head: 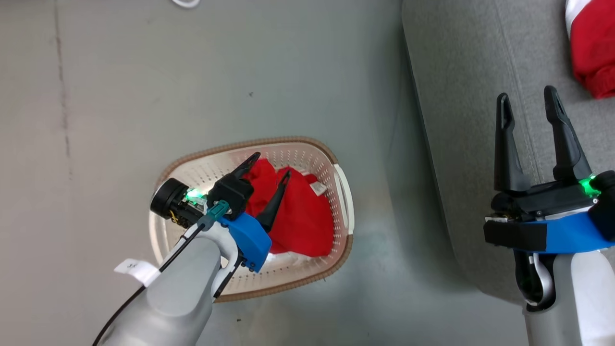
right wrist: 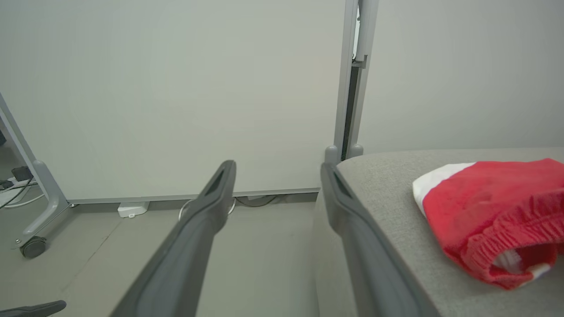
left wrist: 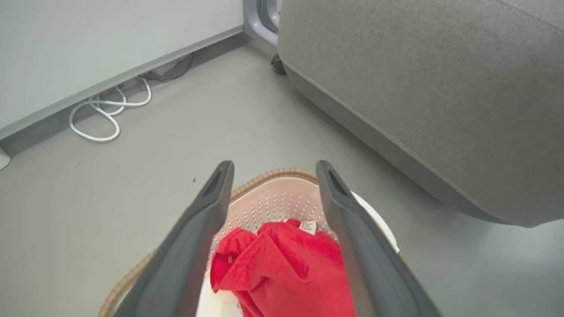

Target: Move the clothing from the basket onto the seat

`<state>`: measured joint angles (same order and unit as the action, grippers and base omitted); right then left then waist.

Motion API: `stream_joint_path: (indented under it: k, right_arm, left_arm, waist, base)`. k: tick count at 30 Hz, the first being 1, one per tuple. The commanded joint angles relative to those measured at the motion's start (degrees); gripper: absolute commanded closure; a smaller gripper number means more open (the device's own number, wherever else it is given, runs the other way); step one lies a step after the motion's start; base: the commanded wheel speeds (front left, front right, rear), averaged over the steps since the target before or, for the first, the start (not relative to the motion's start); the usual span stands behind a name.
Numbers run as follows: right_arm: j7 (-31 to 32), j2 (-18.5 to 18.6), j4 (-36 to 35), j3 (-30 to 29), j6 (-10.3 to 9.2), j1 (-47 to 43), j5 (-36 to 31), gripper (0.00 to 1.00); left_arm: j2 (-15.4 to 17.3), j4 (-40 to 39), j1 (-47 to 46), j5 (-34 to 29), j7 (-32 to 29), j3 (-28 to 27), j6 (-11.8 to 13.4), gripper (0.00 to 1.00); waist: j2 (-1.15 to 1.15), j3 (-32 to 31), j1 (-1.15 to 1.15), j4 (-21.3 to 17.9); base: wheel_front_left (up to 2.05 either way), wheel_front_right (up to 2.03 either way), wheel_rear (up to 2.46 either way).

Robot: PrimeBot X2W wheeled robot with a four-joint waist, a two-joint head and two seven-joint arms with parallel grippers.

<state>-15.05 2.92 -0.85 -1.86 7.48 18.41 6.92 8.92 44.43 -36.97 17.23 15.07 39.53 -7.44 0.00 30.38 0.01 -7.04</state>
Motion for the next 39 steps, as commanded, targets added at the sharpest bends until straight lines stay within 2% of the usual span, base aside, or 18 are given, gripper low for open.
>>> stream_joint_path:
  k: [1, 6, 7, 15, 32, 39]
  right_arm:
    - [-0.2, -0.1, -0.4, 0.0, 0.03, 0.9, -0.2, 0.00]
    - [-0.2, -0.1, -1.3, 0.0, 0.03, 2.3, -0.5, 0.00]
    - [-0.2, -0.1, -1.8, 0.0, 0.03, 2.7, -0.7, 0.00]
    - [-0.2, -0.1, -3.2, 0.1, 0.03, 4.2, -1.3, 0.00]
    - [-0.2, -0.1, -5.1, 0.9, 0.03, 5.9, -0.7, 0.00]
    - [-0.2, -0.1, -6.4, 0.8, 0.03, 6.1, -0.9, 0.00]
  left_arm:
    - [0.4, 1.0, -1.5, 0.6, 0.2, 0.7, 0.0, 0.00]
    - [0.0, 7.4, -5.1, 4.6, 0.2, 6.5, 0.0, 0.00]
    - [-0.4, 9.8, -6.1, 6.7, 0.0, 9.4, 0.0, 0.00]
    - [0.0, 15.2, -10.6, 15.6, -2.5, 19.2, 0.0, 0.00]
    - [3.4, 18.1, -16.4, 30.8, -8.0, 29.2, 0.0, 0.00]
    - [4.0, 18.2, -19.5, 33.5, -9.0, 31.7, 0.0, 0.00]
  waist:
    - [0.00, 2.7, -0.01, -1.2]
    - [0.00, 6.6, -0.01, -1.8]
    - [0.00, 8.0, -0.01, -2.0]
    - [0.00, 12.9, -0.01, -2.1]
    - [0.00, 20.6, -0.01, -4.3]
    - [0.00, 24.1, -0.01, -4.8]
  base:
    - [0.00, 0.00, 0.00]
    - [0.00, 0.00, 0.00]
    - [0.00, 0.00, 0.00]
    - [0.00, 0.00, 0.00]
    - [0.00, 0.00, 0.00]
    - [0.00, 0.00, 0.00]
